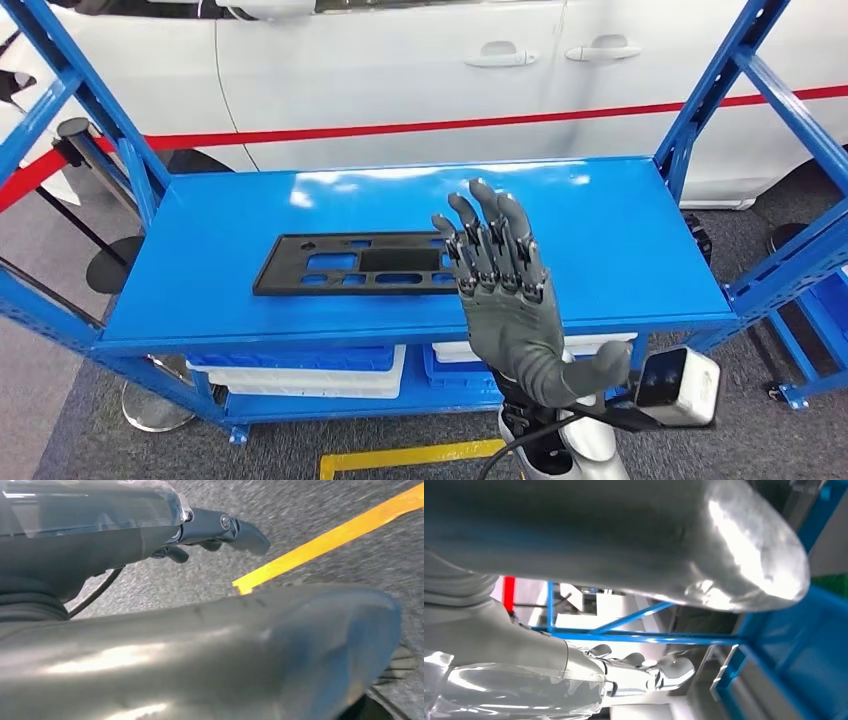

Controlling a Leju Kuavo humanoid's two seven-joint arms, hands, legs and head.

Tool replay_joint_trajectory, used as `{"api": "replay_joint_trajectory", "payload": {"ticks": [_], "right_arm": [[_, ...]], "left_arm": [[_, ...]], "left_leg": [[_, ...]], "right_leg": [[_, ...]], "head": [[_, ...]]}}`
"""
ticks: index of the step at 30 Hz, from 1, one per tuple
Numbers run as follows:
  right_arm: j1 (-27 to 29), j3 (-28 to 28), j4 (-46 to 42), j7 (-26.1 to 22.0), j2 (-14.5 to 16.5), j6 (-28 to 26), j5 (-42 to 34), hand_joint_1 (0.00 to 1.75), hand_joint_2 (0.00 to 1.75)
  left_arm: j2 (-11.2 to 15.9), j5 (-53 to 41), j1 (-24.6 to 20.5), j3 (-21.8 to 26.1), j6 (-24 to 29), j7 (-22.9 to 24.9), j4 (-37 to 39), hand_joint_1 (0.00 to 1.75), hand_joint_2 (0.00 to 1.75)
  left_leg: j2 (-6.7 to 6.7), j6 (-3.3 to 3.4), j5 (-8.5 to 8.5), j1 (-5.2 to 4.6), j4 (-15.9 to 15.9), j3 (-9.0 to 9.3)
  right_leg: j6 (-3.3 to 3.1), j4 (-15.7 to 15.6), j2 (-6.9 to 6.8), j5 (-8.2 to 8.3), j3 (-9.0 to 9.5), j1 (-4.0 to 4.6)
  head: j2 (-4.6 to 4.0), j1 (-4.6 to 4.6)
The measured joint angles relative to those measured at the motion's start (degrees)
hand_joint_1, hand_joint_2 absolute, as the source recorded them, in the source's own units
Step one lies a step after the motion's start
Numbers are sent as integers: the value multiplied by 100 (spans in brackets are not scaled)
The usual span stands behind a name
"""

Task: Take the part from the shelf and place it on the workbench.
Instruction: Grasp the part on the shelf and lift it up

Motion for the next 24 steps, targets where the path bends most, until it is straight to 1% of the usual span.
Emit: {"api": "replay_joint_trajectory", "payload": {"ticks": [1, 2, 3, 4, 6, 7, 8, 9, 10, 11, 12, 13, 14, 16, 17, 18, 19, 20, 22, 23, 24], "right_arm": [[17, -1, 22, 86, 0, -128, -27, 0, 0], [40, 0, 44, 168, -1, -254, -51, 0, 0], [63, 1, 69, 221, -5, -357, -70, 0, 0], [83, 2, 96, 244, -10, -430, -85, 0, 0], [117, 5, 153, 250, -24, -494, -96, 0, 0], [133, 8, 180, 253, -33, -508, -97, 0, 0], [150, 10, 208, 265, -45, -519, -98, 0, 0], [163, 17, 234, 282, -61, -531, -90, 0, 0], [170, 30, 257, 297, -78, -545, -68, 0, 44], [169, 55, 283, 307, -99, -568, -19, 0, 87], [160, 88, 320, 308, -127, -608, 71, 0, 131], [148, 127, 369, 309, -154, -667, 196, 0, 175], [135, 173, 441, 329, -182, -768, 373, 0, 175], [70, 268, 670, 410, -228, -1035, 795, 0, 175], [18, 322, 820, 457, -246, -1189, 1031, 0, 175], [-54, 378, 982, 483, -262, -1325, 1248, 0, 175], [-131, 444, 1157, 502, -274, -1455, 1463, 0, 175], [-197, 508, 1326, 506, -285, -1566, 1652, 0, 175], [-277, 627, 1644, 530, -313, -1754, 1989, 0, 175], [-287, 678, 1783, 552, -334, -1841, 2150, 0, 175], [-288, 725, 1901, 574, -359, -1922, 2300, 0, 175]], "left_arm": [[0, -1, 4, 1, -1, 1, 0, 0, 0], [-2, -1, 11, 1, -1, 2, 0, 0, 0], [-5, 0, 12, 2, 0, 2, 0, 0, 0], [-10, 0, 7, 1, 0, 1, 0, 0, 0], [-15, 1, 1, 1, 0, -1, 0, 0, 0], [-15, 0, 4, 1, 0, -1, 0, 0, 0], [-14, -1, 10, 1, 0, -1, 0, 0, 0], [-13, -4, 14, 2, 0, -2, 0, 0, 0], [-13, -9, 16, 2, 0, -3, 0, 0, 0], [-14, -16, 15, 2, 0, -5, 0, 0, 0], [-16, -23, 15, 2, 0, -9, 0, 0, 0], [-17, -29, 11, 2, 0, -13, 0, 0, 0], [-19, -39, 7, 1, 0, -20, 0, 0, 0], [-20, -59, -5, 0, 0, -43, 0, 0, 0], [-20, -70, -13, -1, 1, -54, 0, 0, 0], [-20, -79, -20, -1, 1, -62, 0, 0, 0], [-21, -88, -30, -1, 1, -68, 0, 0, 0], [-22, -100, -37, -2, 0, -73, 0, 0, 0], [-25, -127, -36, -5, -10, -91, 0, 0, 0], [-25, -140, -29, -8, -18, -105, 0, 0, 0], [-25, -154, -18, -11, -24, -120, 0, 0, 0]], "left_leg": [[-5, 45, 69, 8, -16, -11], [6, 83, 242, 26, -51, -8], [15, 112, 368, 44, -86, -5], [27, 139, 457, 62, -116, -3], [47, 163, 513, 66, -137, -11], [53, 166, 520, 65, -135, -19], [57, 160, 520, 64, -131, -24], [56, 152, 516, 65, -128, -24], [53, 140, 503, 66, -126, -13], [49, 121, 482, 67, -126, 6], [48, 98, 457, 64, -129, 13], [47, 69, 430, 59, -126, 16], [48, 38, 410, 57, -133, 14], [52, -28, 387, 56, -167, 30], [53, -58, 365, 63, -185, 55], [52, -87, 324, 66, -147, 60], [50, -114, 246, 71, -6, 7], [48, -137, 131, 79, 260, -127], [46, -176, -102, 93, 1020, -590], [47, -192, -132, 104, 1312, -809], [48, -206, -50, 116, 1416, -946]], "right_leg": [[43, -1, 7, 6, -8, 4], [79, 23, 6, 2, -11, 7], [109, 102, -3, -66, -40, 10], [138, 273, -16, -199, -106, 6], [194, 902, -49, -629, -353, -30], [220, 1227, -58, -801, -468, -54], [243, 1434, -70, -885, -526, -75], [258, 1451, -83, -858, -491, -94], [265, 1267, -94, -736, -359, -109], [260, 923, -104, -567, -158, -119], [243, 594, -109, -455, 42, -119], [219, 304, -112, -394, 197, -107], [190, 133, -112, -395, 284, -93], [130, 41, -104, -456, 322, -69], [101, 18, -101, -464, 348, -79], [71, -19, -102, -473, 387, -89], [42, -58, -109, -482, 433, -101], [16, -87, -118, -493, 477, -110], [-18, -102, -132, -531, 532, -109], [-23, -100, -132, -552, 553, -109], [-22, -98, -128, -577, 579, -111]], "head": [[0, -3], [0, -2], [0, 10], [0, 24], [0, 50], [0, 52], [0, 52], [0, 53], [0, 52], [0, 52], [0, 52], [0, 52], [0, 51], [0, 49], [0, 48], [0, 48], [-1, 44], [-1, 41], [-1, 37], [0, 37], [-1, 37]]}}
